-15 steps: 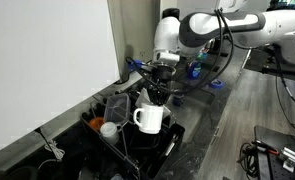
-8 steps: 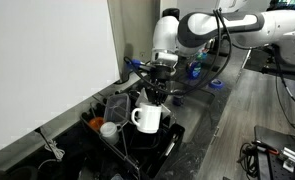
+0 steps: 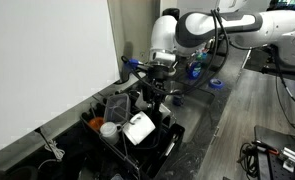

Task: Take the white cup out of the sink and hang it on the cup hanger

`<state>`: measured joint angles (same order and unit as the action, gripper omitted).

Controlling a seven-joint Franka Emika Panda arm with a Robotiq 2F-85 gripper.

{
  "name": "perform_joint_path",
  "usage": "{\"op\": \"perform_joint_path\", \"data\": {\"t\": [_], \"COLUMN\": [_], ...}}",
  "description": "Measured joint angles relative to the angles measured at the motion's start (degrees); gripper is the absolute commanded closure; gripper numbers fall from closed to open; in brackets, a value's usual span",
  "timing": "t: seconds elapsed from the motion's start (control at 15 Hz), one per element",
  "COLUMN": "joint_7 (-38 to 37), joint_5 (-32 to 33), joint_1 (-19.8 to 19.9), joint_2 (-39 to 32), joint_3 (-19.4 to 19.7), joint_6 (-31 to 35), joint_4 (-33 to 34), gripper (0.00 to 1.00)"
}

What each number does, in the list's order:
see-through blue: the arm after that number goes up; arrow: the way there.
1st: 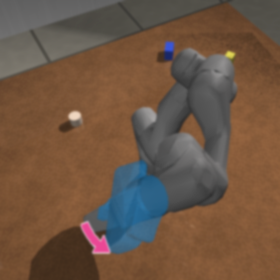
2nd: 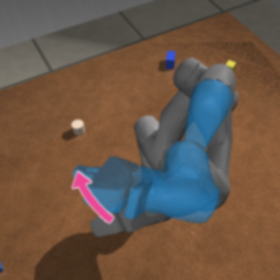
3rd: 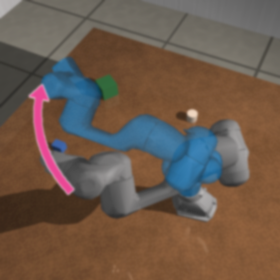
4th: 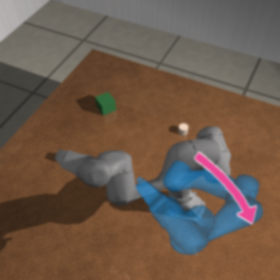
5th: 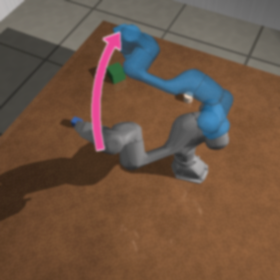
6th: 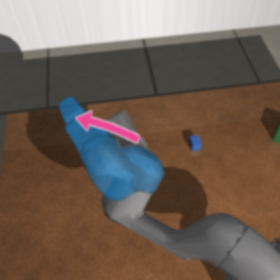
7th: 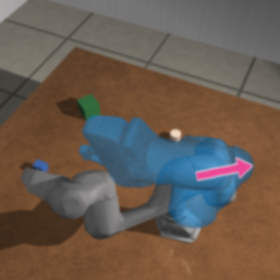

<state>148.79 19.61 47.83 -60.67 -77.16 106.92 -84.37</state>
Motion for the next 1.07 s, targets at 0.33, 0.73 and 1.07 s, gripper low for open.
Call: {"op": "perform_joint_path", "data": {"t": [0.33,0.73,1.07], "joint_7": [0.00,-0.02,0.11], "joint_5": [0.00,-0.01,-3.97], "joint_1": [-0.31,-0.23,0.09], "joint_2": [0.00,0.00,2.34], "joint_3": [0.00,0.00,1.55], "joint_6": [0.00,-0.04,-1.80], "joint_4": [0.50,1.10,1.30], "gripper": [0.00,0.00,0.00]}}
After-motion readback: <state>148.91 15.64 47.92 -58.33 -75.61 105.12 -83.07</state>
